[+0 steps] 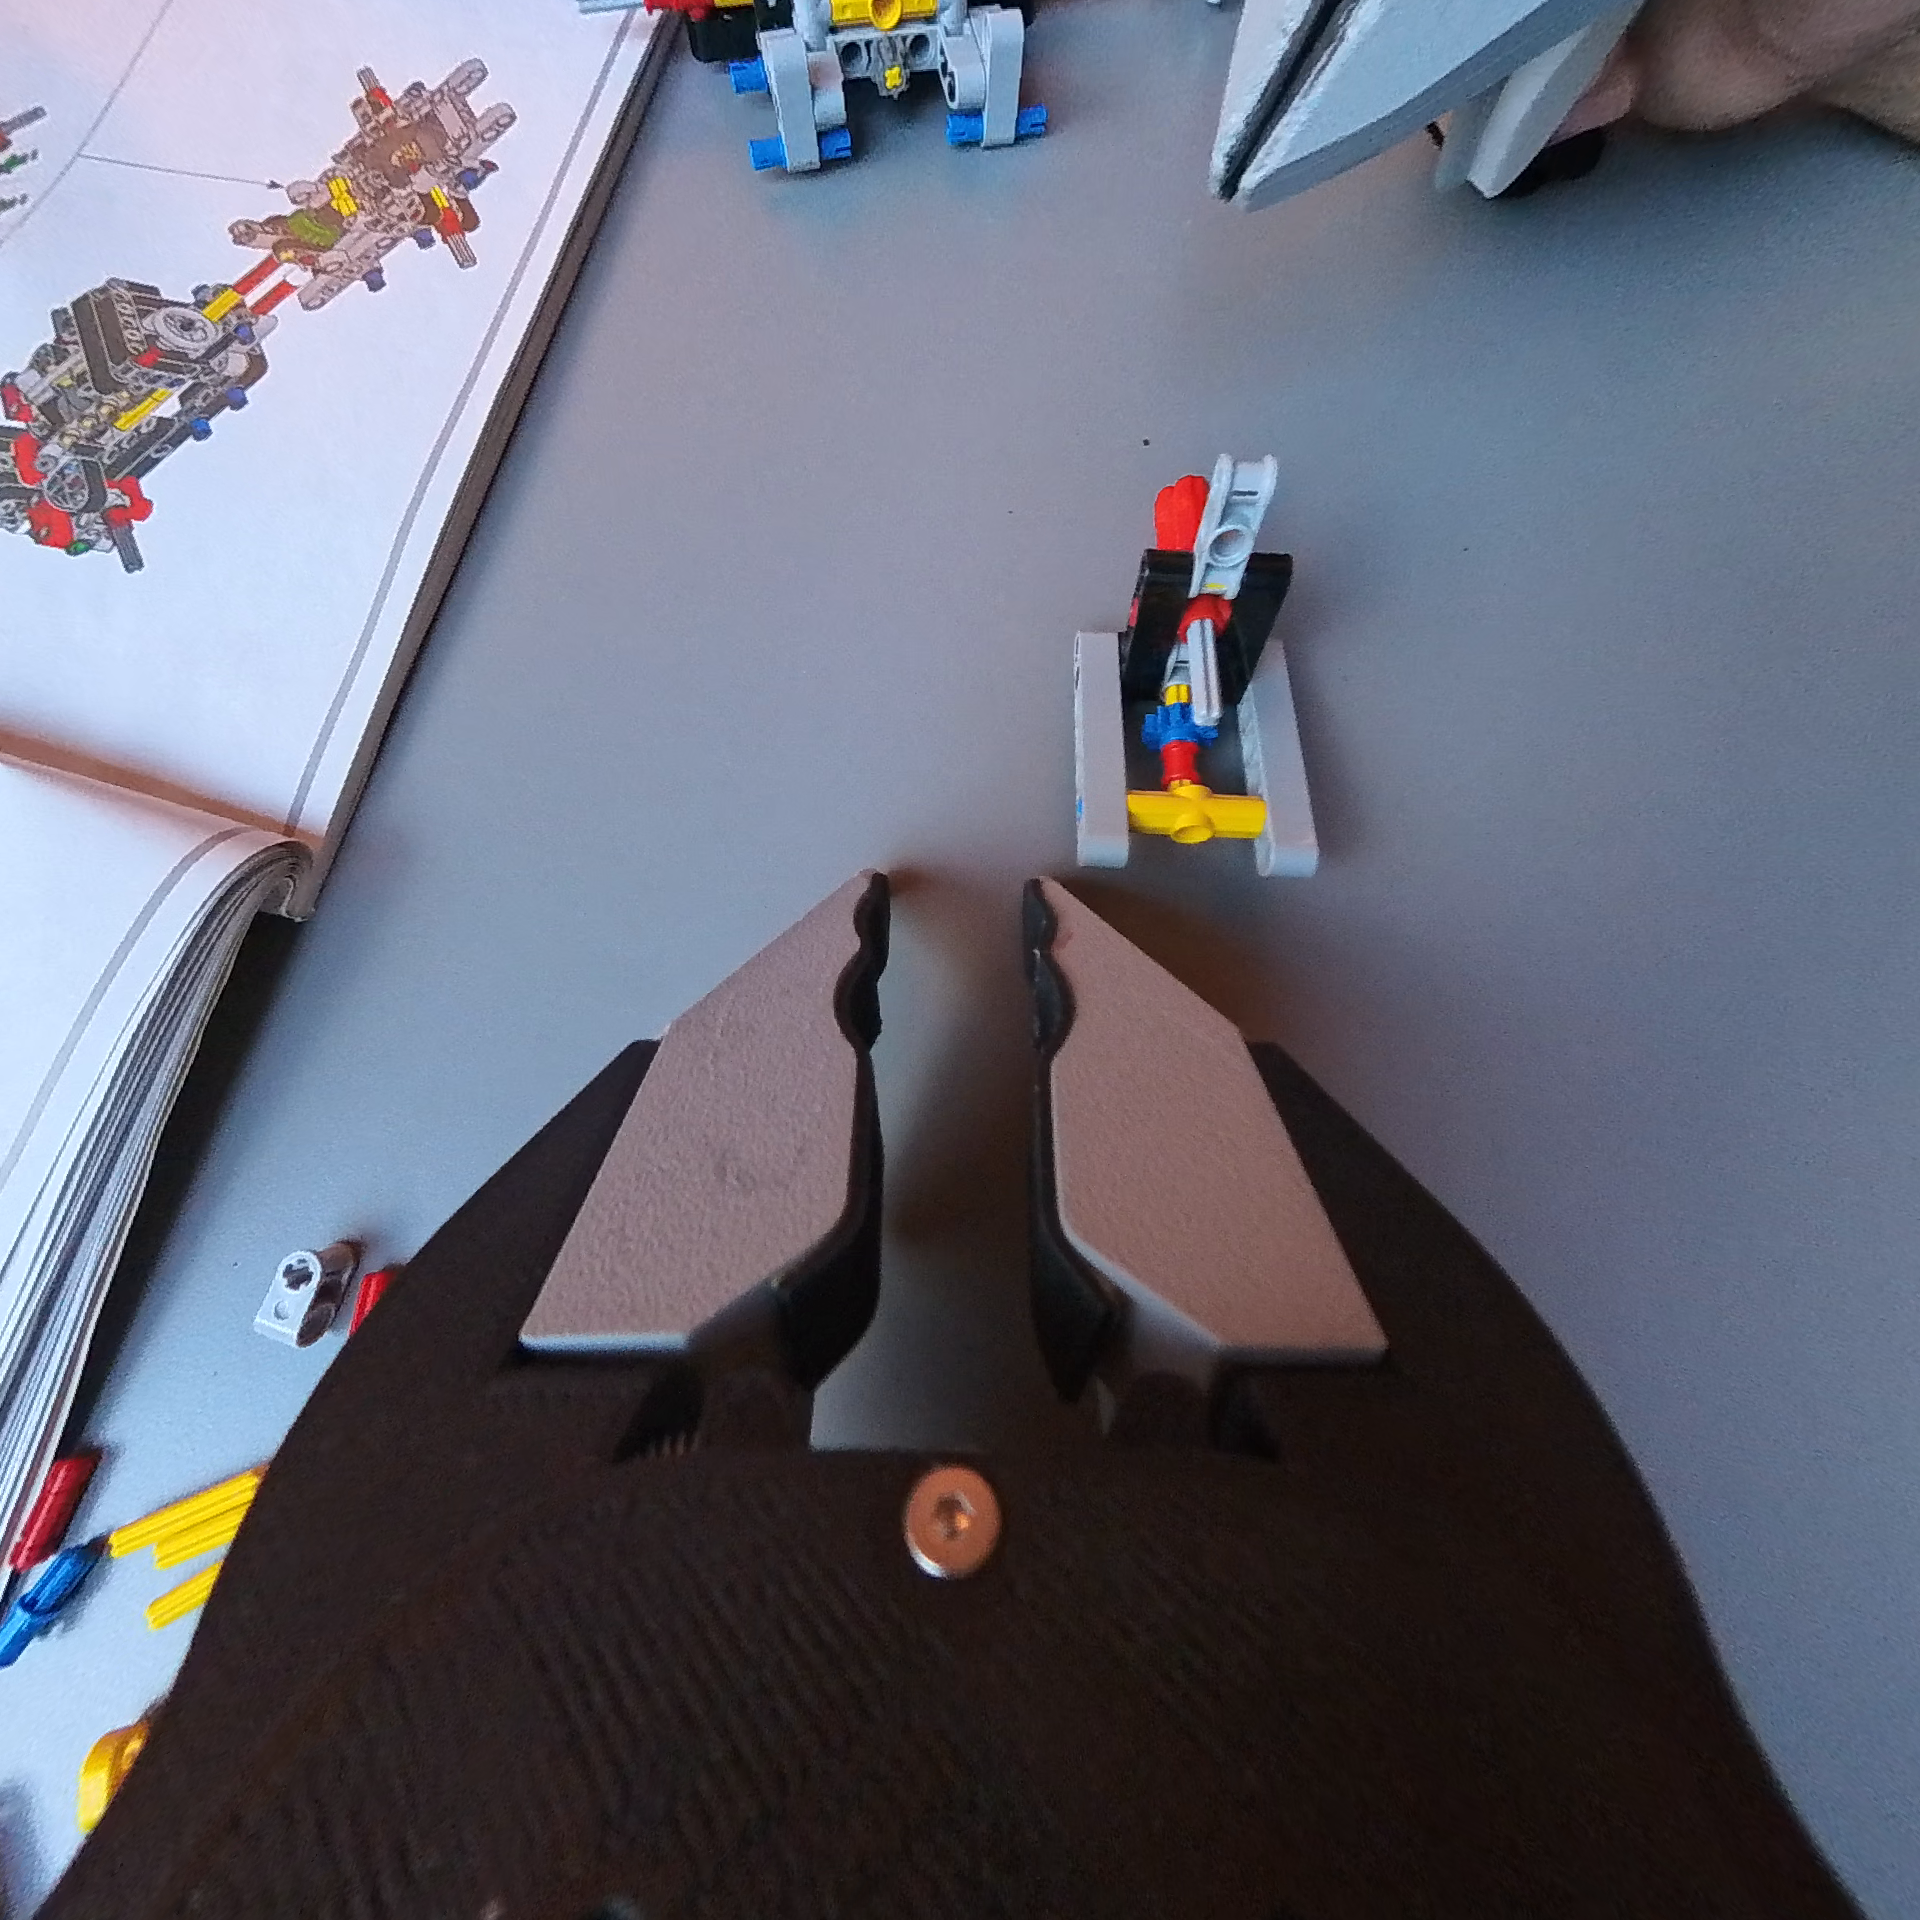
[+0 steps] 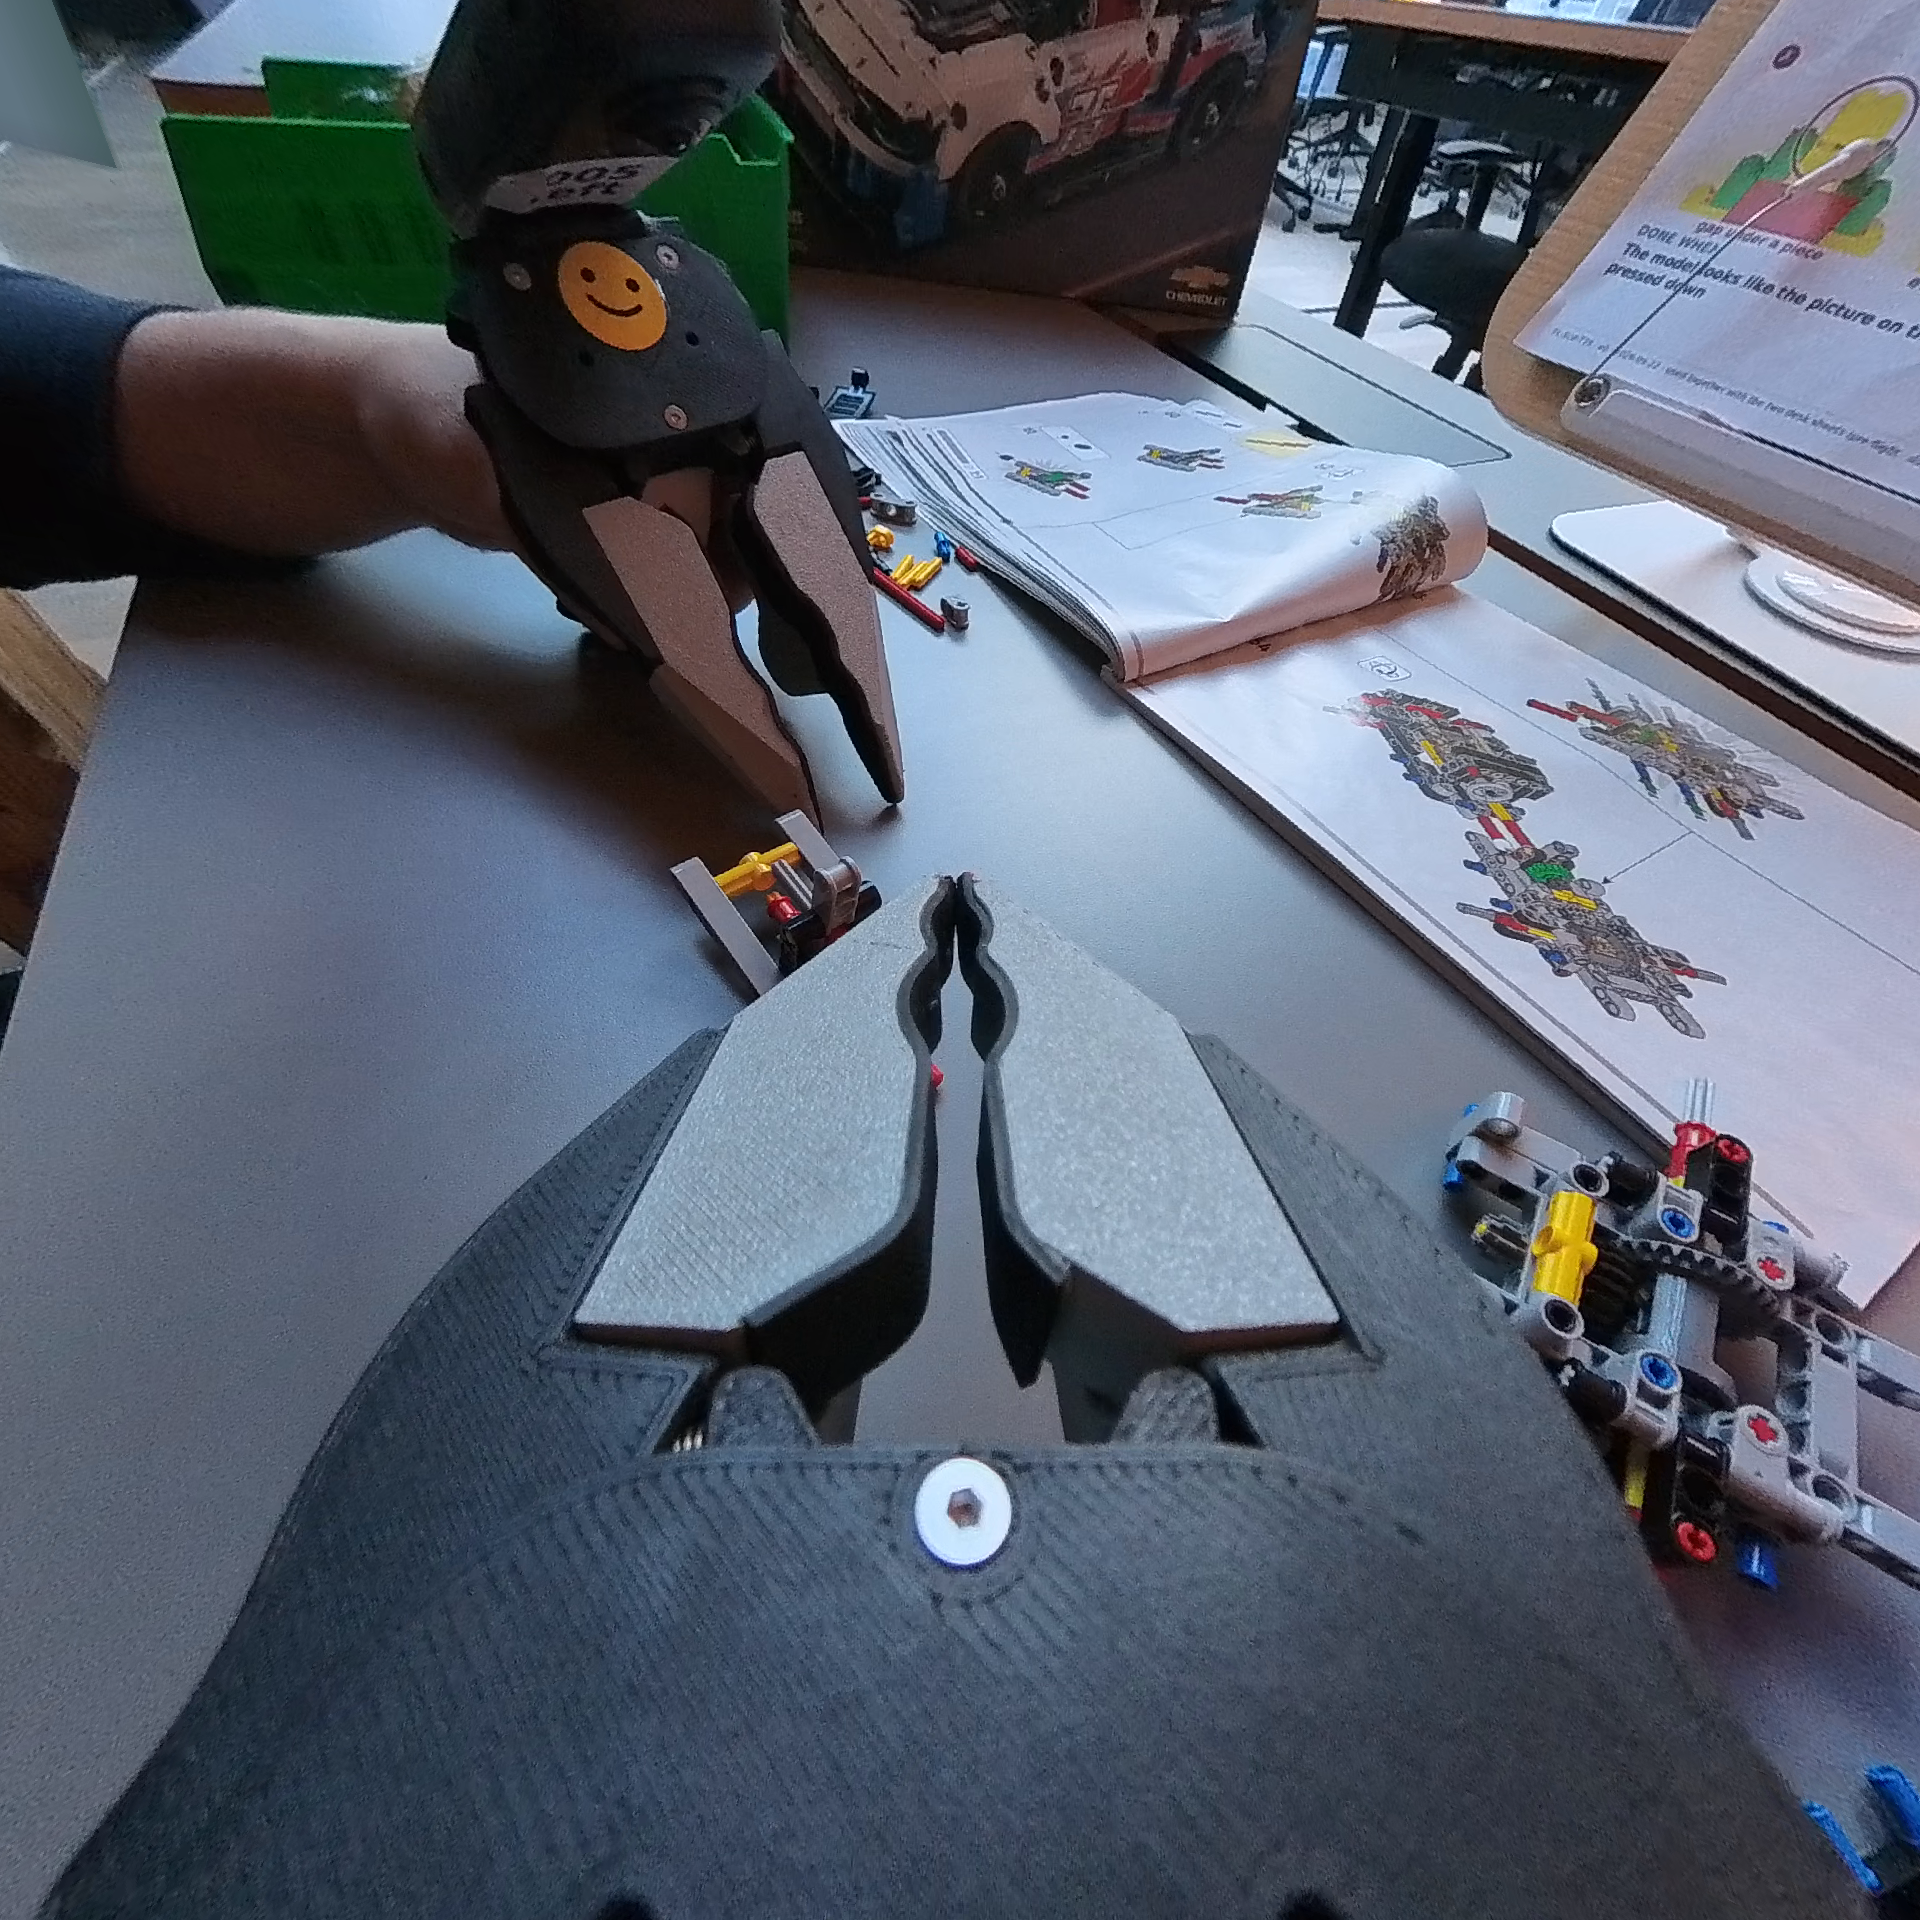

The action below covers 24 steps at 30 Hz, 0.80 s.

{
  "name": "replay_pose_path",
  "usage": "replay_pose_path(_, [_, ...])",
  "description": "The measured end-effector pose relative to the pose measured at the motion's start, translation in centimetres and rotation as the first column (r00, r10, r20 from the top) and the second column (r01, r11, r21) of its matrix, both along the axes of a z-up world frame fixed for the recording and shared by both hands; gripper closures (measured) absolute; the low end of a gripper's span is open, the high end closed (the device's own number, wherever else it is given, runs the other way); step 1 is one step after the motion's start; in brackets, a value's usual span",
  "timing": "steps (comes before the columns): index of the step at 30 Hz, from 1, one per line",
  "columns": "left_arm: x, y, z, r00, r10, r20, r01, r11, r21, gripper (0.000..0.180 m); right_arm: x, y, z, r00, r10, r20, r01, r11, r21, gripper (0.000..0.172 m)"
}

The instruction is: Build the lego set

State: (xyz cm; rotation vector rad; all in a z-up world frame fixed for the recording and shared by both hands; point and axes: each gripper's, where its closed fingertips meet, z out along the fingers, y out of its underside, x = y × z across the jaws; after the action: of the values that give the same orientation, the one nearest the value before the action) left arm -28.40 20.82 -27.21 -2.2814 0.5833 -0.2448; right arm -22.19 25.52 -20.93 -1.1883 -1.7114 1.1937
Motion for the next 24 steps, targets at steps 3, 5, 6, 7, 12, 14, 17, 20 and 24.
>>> replay_pose_path(3, [0.1, 0.0, 0.0, 1.000, -0.003, -0.004, 0.003, 1.000, 0.001, 0.159, 0.0, 0.0, 0.0, 1.000, 0.001, -0.002, -0.001, 1.000, 0.001, 0.172])
replay_pose_path(5, [0.2, 0.0, 0.0, 1.000, -0.007, -0.007, 0.007, 1.000, 0.003, 0.160, 0.0, 0.0, 0.0, 1.000, 0.003, -0.003, -0.003, 1.000, 0.000, 0.172])
replay_pose_path(6, [0.2, 0.0, 0.0, 1.000, -0.008, -0.008, 0.008, 1.000, 0.004, 0.160, 0.0, 0.0, 0.0, 1.000, 0.003, -0.003, -0.003, 1.000, 0.000, 0.172])
replay_pose_path(7, [0.3, 0.0, 0.0, 1.000, -0.009, -0.010, 0.009, 1.000, 0.004, 0.160, 0.0, -0.1, 0.0, 1.000, 0.004, -0.003, -0.004, 1.000, 0.000, 0.172])
replay_pose_path(12, [0.4, 0.0, 0.0, 1.000, -0.011, -0.022, 0.012, 1.000, 0.008, 0.160, 0.0, -0.1, 0.0, 1.000, 0.006, -0.001, -0.006, 1.000, -0.003, 0.172])
replay_pose_path(14, [0.5, 0.0, 0.0, 1.000, -0.016, -0.027, 0.016, 1.000, 0.009, 0.160, 0.0, 0.0, 0.0, 1.000, 0.005, -0.001, -0.005, 1.000, -0.003, 0.172])
replay_pose_path(17, [0.6, -0.2, 0.0, 0.999, -0.024, -0.044, 0.024, 1.000, 0.009, 0.159, 0.0, 0.0, 0.0, 1.000, 0.003, -0.001, -0.003, 1.000, -0.003, 0.172])
replay_pose_path(20, [0.4, -0.3, 0.5, 0.998, -0.026, -0.061, 0.027, 1.000, 0.016, 0.158, 0.0, 0.0, 0.1, 1.000, 0.001, -0.006, -0.001, 1.000, -0.002, 0.172])
replay_pose_path(24, [0.1, -0.5, 2.2, 1.000, -0.021, 0.000, 0.021, 0.999, 0.050, 0.160, 0.1, 0.2, 0.4, 1.000, -0.009, -0.028, 0.009, 1.000, -0.002, 0.172])
